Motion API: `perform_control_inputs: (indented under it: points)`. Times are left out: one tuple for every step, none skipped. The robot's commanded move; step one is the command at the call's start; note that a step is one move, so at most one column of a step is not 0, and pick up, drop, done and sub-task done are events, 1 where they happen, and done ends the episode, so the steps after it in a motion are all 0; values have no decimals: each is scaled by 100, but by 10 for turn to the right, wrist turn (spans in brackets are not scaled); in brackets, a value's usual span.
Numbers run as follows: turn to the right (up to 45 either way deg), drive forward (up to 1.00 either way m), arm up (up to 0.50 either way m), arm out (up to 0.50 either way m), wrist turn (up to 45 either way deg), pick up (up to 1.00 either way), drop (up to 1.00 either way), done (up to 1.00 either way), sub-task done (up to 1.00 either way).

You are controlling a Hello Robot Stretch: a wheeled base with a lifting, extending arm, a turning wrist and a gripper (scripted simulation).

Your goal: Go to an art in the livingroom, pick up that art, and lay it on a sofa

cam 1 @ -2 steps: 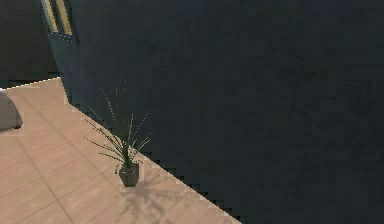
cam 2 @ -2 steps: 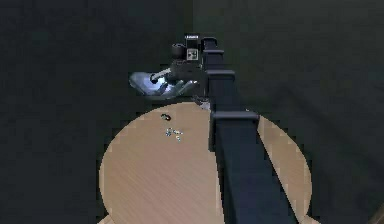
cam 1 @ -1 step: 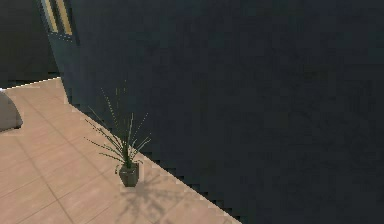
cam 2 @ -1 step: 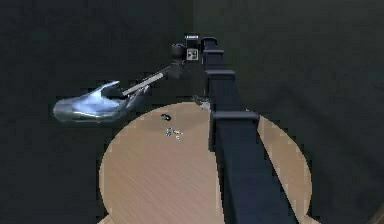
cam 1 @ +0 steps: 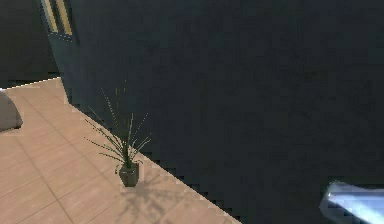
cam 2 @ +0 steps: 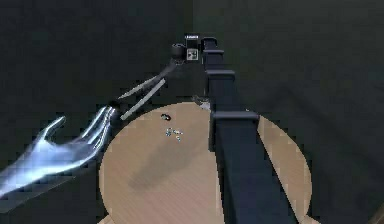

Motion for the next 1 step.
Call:
perform_control_inputs:
  points:
    - [0,0,0,0,-180,0,0,0,0]
